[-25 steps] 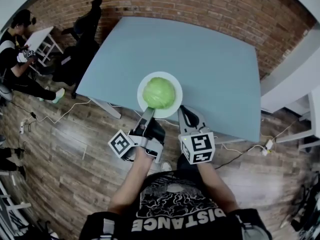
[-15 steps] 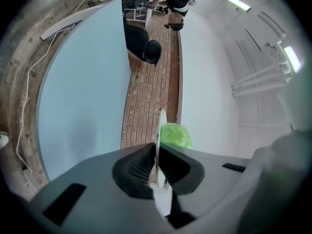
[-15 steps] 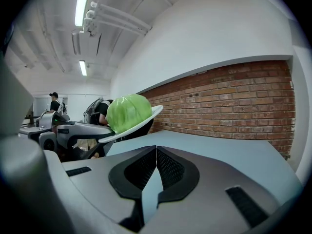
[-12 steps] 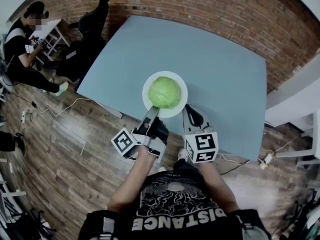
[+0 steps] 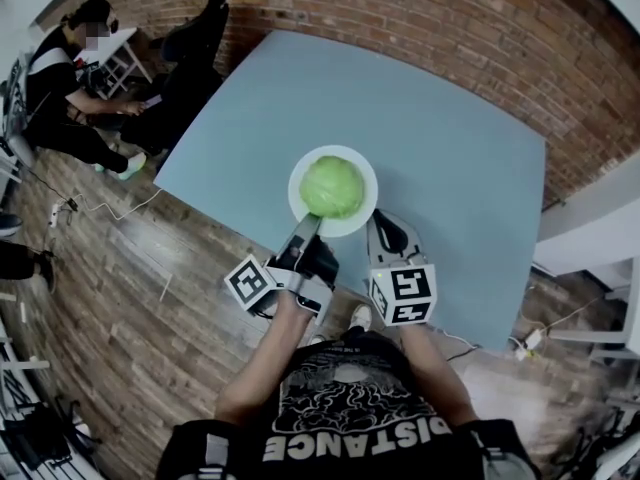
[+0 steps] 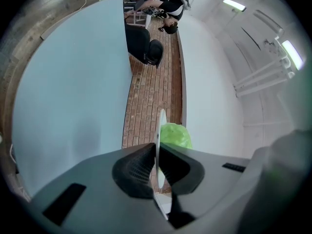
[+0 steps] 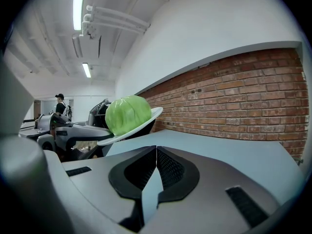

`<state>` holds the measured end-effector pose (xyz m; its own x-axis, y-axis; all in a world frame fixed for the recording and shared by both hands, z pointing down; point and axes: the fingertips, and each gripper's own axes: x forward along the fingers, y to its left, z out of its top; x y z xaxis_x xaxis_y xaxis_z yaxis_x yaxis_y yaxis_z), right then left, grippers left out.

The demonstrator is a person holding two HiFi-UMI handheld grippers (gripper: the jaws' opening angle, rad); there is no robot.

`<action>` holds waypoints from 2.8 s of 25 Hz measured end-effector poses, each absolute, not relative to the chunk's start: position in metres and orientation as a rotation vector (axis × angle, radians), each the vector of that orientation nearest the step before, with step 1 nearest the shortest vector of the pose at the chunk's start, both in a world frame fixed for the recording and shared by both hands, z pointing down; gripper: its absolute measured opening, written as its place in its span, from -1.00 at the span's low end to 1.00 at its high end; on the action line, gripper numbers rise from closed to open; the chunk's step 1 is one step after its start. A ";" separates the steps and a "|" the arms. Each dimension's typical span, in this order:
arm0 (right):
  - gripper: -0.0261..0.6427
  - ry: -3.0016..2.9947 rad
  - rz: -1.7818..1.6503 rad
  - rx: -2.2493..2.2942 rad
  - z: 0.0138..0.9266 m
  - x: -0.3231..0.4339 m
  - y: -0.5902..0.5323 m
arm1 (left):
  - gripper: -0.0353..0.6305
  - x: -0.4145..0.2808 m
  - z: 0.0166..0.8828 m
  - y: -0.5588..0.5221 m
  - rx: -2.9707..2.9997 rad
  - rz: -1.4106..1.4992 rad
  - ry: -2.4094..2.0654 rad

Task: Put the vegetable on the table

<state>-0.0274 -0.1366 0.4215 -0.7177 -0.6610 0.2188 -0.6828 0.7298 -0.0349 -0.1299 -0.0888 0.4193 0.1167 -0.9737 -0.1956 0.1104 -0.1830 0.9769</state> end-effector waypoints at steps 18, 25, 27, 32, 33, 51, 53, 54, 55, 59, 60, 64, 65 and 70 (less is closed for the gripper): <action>-0.89 -2.752 0.253 1.029 0.447 0.010 -0.188 | -0.83 -0.093 0.459 -0.142 1.271 -1.264 -1.017; -0.89 -2.717 0.261 1.080 0.454 0.007 -0.206 | -0.83 -0.105 0.476 -0.160 1.272 -1.222 -1.025; -0.89 -2.700 0.267 1.110 0.459 0.007 -0.212 | -0.83 -0.107 0.482 -0.167 1.276 -1.197 -1.019; -0.89 -2.648 0.310 1.187 0.471 0.005 -0.226 | -0.83 -0.111 0.495 -0.183 1.285 -1.109 -0.998; -0.89 -2.639 0.314 1.200 0.473 0.003 -0.228 | -0.83 -0.114 0.498 -0.187 1.284 -1.095 -0.994; -0.89 -2.474 0.368 1.383 0.499 -0.005 -0.258 | -0.83 -0.125 0.551 -0.234 1.295 -0.840 -0.905; -0.89 -2.458 0.373 1.397 0.501 -0.006 -0.262 | -0.83 -0.124 0.557 -0.239 1.310 -0.793 -0.902; -0.89 -2.451 0.375 1.404 0.503 -0.007 -0.264 | -0.83 -0.123 0.560 -0.241 1.315 -0.771 -0.900; -0.89 -2.443 0.378 1.412 0.504 -0.008 -0.265 | -0.82 -0.122 0.563 -0.243 1.320 -0.750 -0.897; -0.89 -2.411 0.390 1.443 0.509 -0.011 -0.272 | -0.82 -0.123 0.577 -0.250 1.331 -0.662 -0.896; -0.89 -2.401 0.394 1.452 0.511 -0.011 -0.274 | -0.82 -0.124 0.580 -0.252 1.334 -0.642 -0.895; -0.89 -2.370 0.409 1.485 0.516 -0.011 -0.280 | -0.82 -0.123 0.592 -0.258 1.342 -0.570 -0.891; -0.89 -2.365 0.412 1.491 0.517 -0.012 -0.281 | -0.82 -0.123 0.595 -0.259 1.343 -0.554 -0.888; -0.89 -2.335 0.419 1.529 0.519 -0.016 -0.284 | -0.82 -0.124 0.601 -0.263 1.369 -0.496 -0.859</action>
